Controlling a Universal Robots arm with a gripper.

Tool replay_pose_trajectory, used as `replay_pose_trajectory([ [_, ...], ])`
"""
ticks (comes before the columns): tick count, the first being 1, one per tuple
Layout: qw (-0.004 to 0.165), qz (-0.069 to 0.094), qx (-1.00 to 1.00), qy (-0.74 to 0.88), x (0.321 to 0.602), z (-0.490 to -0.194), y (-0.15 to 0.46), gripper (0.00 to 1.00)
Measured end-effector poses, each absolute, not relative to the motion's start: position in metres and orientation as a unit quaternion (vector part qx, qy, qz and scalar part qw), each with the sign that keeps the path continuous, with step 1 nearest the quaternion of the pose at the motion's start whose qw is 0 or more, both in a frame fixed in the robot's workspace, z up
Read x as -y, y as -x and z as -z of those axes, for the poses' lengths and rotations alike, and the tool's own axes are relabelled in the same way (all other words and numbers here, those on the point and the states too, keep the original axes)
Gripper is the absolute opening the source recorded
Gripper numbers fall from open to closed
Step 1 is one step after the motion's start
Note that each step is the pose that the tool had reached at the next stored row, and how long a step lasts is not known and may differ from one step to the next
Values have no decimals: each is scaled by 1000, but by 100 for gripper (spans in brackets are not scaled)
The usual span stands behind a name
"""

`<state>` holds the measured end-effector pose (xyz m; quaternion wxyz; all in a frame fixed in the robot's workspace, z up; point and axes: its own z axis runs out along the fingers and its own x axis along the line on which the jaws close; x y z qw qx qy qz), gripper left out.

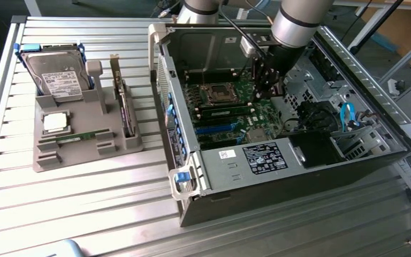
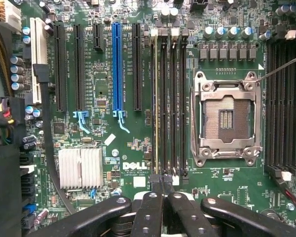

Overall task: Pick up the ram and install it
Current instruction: 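Press down the ram until it locks into place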

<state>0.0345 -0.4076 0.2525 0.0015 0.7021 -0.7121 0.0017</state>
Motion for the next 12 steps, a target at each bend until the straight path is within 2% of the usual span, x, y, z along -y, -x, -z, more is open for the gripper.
replay_pose_trajectory([
  [12, 2, -2, 712, -702, 409, -250, -35, 10],
])
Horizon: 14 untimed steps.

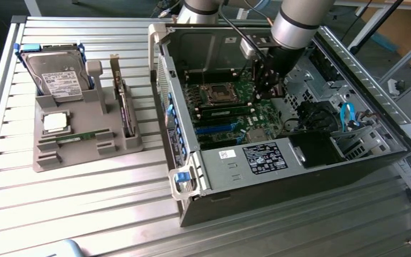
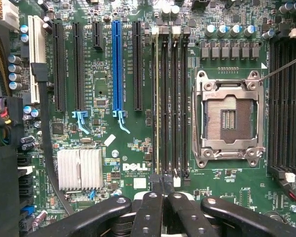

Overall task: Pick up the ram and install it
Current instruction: 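Press down the ram until it locks into place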

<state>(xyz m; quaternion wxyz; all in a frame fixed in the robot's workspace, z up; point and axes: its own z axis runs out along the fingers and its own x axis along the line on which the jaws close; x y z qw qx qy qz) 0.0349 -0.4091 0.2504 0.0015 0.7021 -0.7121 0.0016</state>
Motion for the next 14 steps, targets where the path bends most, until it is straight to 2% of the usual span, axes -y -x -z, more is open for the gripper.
replay_pose_trajectory([
  [14, 1, -2, 712, -702, 409, -244, -35, 10],
])
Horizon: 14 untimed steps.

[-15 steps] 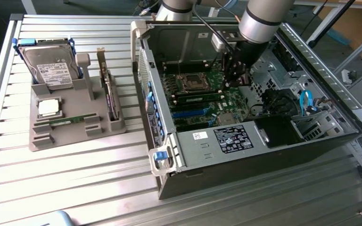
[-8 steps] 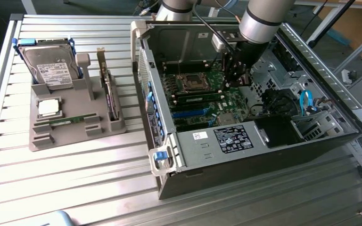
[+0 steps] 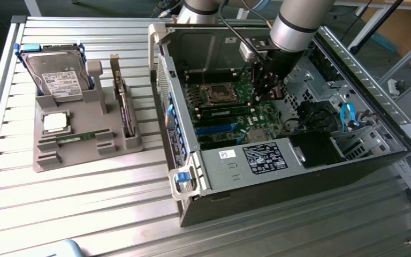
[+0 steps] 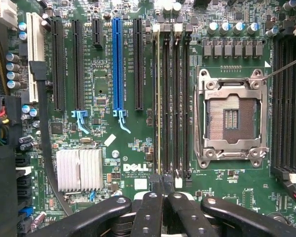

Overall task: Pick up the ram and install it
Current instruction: 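Press down the ram until it locks into place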

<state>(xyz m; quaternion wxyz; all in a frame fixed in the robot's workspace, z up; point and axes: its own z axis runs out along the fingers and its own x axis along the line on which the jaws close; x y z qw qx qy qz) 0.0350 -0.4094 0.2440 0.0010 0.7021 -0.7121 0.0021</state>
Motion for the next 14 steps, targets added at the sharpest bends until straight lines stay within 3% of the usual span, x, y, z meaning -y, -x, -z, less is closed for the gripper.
replay_pose_trajectory([
  [14, 1, -2, 712, -702, 409, -238, -35, 10],
])
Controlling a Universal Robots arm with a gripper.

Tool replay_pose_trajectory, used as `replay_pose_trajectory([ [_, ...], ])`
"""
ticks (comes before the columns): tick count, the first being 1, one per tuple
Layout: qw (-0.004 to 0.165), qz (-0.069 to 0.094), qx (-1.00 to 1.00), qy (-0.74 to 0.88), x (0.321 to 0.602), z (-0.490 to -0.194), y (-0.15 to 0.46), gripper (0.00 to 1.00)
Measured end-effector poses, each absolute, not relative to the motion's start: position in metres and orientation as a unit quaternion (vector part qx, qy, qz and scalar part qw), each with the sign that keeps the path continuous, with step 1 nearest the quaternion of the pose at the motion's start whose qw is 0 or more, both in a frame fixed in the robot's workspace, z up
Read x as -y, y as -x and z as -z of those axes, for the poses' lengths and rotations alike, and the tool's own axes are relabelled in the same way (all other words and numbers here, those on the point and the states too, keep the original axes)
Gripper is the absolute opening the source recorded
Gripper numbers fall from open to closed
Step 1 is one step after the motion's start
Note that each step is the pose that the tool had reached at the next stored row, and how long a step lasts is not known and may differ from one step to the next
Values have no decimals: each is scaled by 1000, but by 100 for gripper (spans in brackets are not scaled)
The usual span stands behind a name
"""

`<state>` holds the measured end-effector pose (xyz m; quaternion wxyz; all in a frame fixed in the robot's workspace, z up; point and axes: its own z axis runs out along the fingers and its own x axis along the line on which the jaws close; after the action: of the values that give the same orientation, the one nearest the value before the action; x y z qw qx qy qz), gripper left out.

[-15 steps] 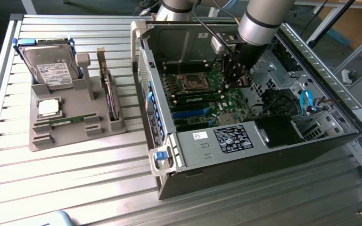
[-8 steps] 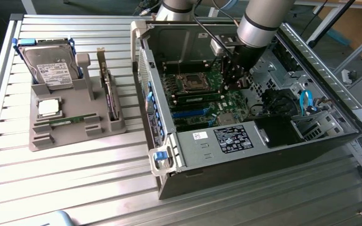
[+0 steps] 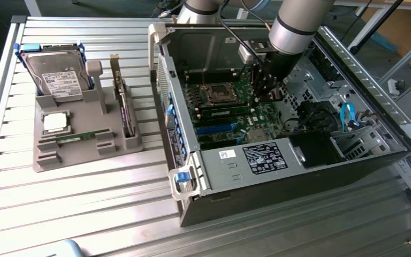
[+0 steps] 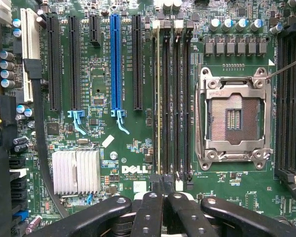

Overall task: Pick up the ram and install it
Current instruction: 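Press down the ram until it locks into place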

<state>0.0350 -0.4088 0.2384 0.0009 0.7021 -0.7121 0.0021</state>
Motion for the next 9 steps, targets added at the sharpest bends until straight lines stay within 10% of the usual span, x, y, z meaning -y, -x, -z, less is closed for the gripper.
replay_pose_trajectory([
  [9, 1, -2, 712, -702, 409, -235, -35, 10],
])
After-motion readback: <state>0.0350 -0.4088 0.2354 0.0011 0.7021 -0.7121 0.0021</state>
